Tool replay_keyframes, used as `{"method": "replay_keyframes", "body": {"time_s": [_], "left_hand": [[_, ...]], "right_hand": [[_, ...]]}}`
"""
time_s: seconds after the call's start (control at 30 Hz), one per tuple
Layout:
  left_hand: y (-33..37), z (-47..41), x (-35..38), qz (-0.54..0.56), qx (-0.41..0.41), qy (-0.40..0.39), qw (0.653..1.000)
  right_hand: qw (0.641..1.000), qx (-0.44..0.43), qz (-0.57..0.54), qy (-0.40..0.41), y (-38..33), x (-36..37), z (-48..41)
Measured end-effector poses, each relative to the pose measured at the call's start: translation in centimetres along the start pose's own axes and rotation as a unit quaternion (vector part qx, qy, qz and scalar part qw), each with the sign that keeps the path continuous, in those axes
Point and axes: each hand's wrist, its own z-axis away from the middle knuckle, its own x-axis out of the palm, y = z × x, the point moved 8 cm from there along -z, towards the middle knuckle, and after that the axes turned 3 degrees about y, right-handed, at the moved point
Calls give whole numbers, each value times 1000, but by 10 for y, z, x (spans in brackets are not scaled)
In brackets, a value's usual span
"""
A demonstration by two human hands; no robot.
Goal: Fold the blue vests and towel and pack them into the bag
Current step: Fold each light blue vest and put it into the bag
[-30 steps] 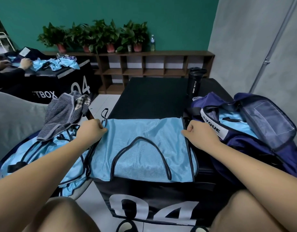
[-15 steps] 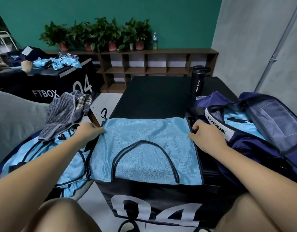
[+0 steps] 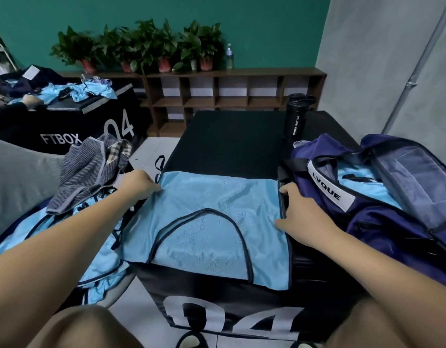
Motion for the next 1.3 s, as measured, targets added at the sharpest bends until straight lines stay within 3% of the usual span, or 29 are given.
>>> {"method": "replay_keyframes", "body": {"time_s": [0.07, 0.17, 0.23, 0.33, 0.43, 0.5, 0.77, 0.93, 1.13, 1.3], "left_hand": [[13, -11, 3, -24, 9, 6, 1000], [36, -29, 9, -53, 31, 14, 998], [50, -40, 12, -77, 46, 29, 996], [75, -54, 22, -93, 66, 32, 993], [101, -64, 31, -116, 87, 45, 988], [115, -71, 38, -138, 92, 57, 985], [165, -95, 64, -186, 133, 111, 967], [191, -102, 79, -196, 145, 122, 962], [234, -91, 101, -183, 187, 132, 956], [274, -74, 120, -166, 229, 138, 949]], "right_hand": [[998, 1, -48, -29, -10, 4, 9], [982, 10, -134, -135, -29, 14, 33], [981, -25, -106, -163, -38, 16, 44], [987, -135, 56, -72, -38, 5, 41], [932, -282, 229, 10, -38, 4, 41], [912, -310, 266, 34, -34, 6, 38], [893, -341, 277, 102, -27, 14, 14], [889, -348, 284, 93, -30, 26, 19], [874, -429, 213, 79, -65, 39, 52], [880, -427, 198, 62, -74, 45, 57]]}}
